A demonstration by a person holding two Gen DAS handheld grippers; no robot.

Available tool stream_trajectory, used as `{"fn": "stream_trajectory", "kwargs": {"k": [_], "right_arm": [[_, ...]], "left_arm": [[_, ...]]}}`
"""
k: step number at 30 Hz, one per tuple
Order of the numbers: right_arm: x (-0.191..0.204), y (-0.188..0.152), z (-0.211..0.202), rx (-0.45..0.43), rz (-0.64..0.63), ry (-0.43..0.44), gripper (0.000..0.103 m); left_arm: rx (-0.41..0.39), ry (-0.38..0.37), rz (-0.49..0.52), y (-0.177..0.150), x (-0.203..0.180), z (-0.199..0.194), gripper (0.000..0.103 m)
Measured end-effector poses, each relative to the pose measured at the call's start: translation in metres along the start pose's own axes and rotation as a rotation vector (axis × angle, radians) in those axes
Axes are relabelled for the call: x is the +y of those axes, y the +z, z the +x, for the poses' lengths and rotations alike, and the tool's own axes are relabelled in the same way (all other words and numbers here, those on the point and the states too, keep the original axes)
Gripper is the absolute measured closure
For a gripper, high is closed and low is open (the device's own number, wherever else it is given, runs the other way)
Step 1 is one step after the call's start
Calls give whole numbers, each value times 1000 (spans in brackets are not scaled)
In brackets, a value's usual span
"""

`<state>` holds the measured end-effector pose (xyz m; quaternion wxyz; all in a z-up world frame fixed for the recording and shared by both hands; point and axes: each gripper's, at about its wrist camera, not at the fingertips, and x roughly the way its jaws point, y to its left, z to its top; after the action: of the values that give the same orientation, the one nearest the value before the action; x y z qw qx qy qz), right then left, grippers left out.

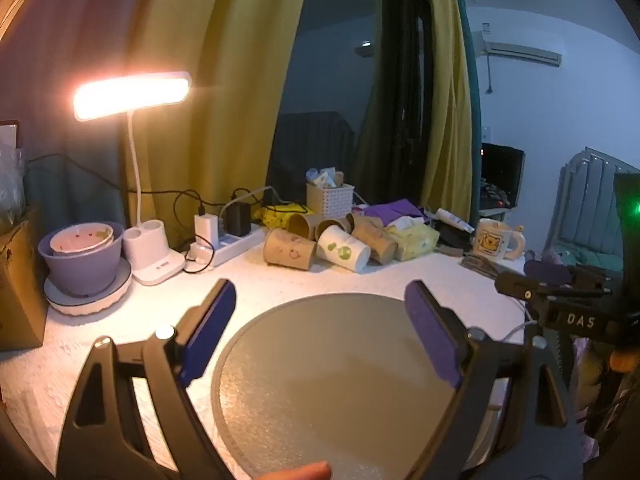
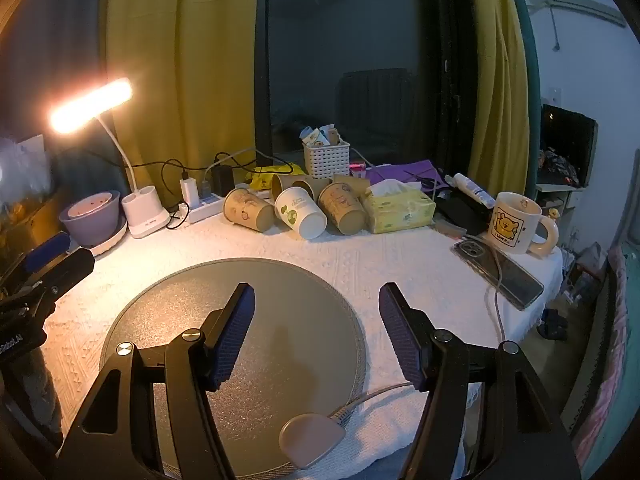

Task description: Flip cup upright

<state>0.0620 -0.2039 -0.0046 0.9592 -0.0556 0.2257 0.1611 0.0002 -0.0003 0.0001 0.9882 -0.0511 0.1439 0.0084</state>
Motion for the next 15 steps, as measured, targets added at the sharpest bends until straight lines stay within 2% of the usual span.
{"fn": "stream_trajectory", "kwargs": {"k": [15], "right_arm": [[-1, -1, -1, -2, 8, 5, 35]], "left_arm": [[-10, -19, 4, 5, 4, -2, 16]]}}
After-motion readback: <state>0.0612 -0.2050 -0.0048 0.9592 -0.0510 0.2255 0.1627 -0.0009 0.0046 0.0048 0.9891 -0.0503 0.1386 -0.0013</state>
